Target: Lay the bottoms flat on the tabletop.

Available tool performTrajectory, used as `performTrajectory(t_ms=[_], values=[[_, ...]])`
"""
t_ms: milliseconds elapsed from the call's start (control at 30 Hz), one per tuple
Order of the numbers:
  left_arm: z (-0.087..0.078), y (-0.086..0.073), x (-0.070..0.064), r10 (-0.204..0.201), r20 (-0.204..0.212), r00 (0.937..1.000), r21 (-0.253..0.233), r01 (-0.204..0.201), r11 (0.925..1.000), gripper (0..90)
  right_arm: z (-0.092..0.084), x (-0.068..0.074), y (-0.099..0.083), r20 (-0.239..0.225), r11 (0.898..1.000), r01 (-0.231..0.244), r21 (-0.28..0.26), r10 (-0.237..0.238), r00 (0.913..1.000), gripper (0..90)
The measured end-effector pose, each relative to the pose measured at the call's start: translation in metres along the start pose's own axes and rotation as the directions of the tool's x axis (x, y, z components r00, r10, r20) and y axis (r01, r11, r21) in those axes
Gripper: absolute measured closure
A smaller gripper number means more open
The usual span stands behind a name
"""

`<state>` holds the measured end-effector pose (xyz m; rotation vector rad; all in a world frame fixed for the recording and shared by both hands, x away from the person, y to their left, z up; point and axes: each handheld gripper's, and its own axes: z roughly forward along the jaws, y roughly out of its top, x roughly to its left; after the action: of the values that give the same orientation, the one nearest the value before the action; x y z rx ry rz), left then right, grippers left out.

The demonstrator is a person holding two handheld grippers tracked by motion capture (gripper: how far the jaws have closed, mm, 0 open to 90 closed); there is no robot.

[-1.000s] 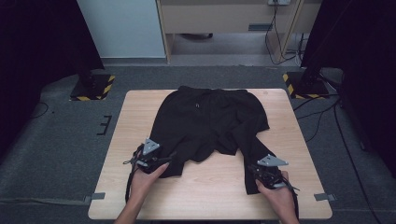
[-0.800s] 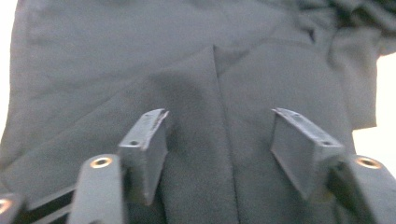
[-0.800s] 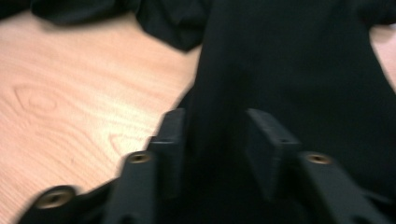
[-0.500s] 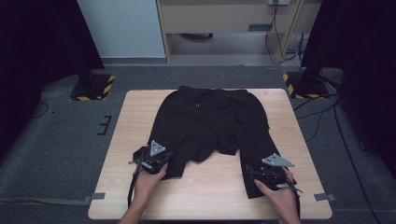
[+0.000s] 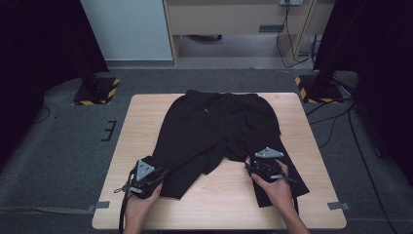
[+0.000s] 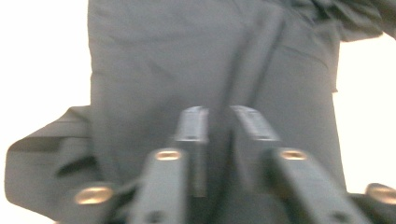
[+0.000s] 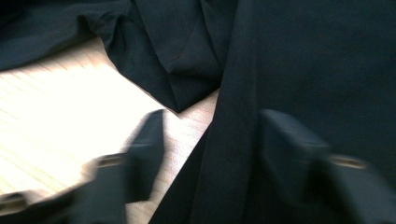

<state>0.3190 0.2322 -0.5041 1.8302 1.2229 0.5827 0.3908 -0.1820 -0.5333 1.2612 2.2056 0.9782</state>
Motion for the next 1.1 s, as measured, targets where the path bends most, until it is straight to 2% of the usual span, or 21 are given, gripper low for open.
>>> performTrajectory(t_ms=[100,133,233,300,433,533,567,633,667,700,767,900,1000,1100], values=[[0.008,0.003,0.0,0.01,-0.015,0.9998,-0.003,-0.01,0.9999,50.1,-0.007,-0.003,-0.004,-0.008,1.0,0.012,0.006,-0.012,0.9999,82.7],[0.01,0.004,0.0,0.011,-0.013,0.9998,-0.003,-0.011,0.9999,48.2,-0.01,-0.005,-0.007,-0.012,1.0,0.01,0.006,-0.01,0.9999,85.3],[0.021,0.011,-0.005,0.026,0.0,0.9997,-0.006,-0.026,0.9996,43.9,-0.019,-0.007,-0.014,-0.023,1.0,-0.012,0.006,0.012,0.9997,87.6],[0.031,0.017,-0.009,0.046,0.023,0.9986,-0.004,-0.046,0.9989,40.7,-0.029,-0.006,-0.021,-0.033,1.0,-0.008,0.002,0.008,0.9994,87.9],[0.055,0.028,-0.016,0.071,0.076,0.9946,0.008,-0.072,0.9974,40.6,-0.047,0.003,-0.038,-0.04,1.0,0.007,-0.009,-0.007,0.9992,87.6],[0.073,0.032,-0.019,0.084,0.08,0.9932,0.044,-0.088,0.9951,40.0,-0.062,0.011,-0.045,-0.039,1.0,0.021,-0.018,-0.022,0.999,84.2],[0.079,0.032,-0.02,0.089,0.079,0.9929,0.056,-0.094,0.994,39.7,-0.066,0.012,-0.047,-0.035,1.0,0.015,-0.024,-0.016,0.9993,78.8],[0.088,0.033,-0.023,0.127,0.072,0.9892,0.099,-0.134,0.9859,38.3,-0.074,0.011,-0.048,-0.013,0.999,-0.009,-0.047,0.009,0.9999,62.0],[0.092,0.033,-0.023,0.135,0.072,0.9883,0.116,-0.142,0.983,38.1,-0.076,0.011,-0.048,0.001,0.999,-0.015,-0.052,0.016,0.9999,55.5],[0.094,0.032,-0.022,0.134,0.086,0.9872,0.128,-0.144,0.9812,39.6,-0.078,0.01,-0.048,0.013,0.998,-0.016,-0.062,0.016,0.9998,50.0],[0.096,0.03,-0.022,0.144,0.094,0.9851,0.161,-0.158,0.9741,51.6,-0.078,0.008,-0.046,0.029,0.996,-0.03,-0.081,0.032,0.9991,41.1],[0.091,0.03,-0.022,0.156,0.11,0.9816,0.175,-0.174,0.9691,70.6,-0.072,0.005,-0.044,0.042,0.995,-0.05,-0.083,0.054,0.9977,31.6],[0.086,0.029,-0.023,0.165,0.129,0.9777,0.185,-0.188,0.9646,80.0,-0.066,0.007,-0.043,0.033,0.996,-0.042,-0.075,0.045,0.9985,30.5],[0.079,0.028,-0.024,0.17,0.142,0.9751,0.181,-0.195,0.964,84.0,-0.059,0.009,-0.04,0.024,0.997,-0.031,-0.064,0.033,0.9992,34.3]])
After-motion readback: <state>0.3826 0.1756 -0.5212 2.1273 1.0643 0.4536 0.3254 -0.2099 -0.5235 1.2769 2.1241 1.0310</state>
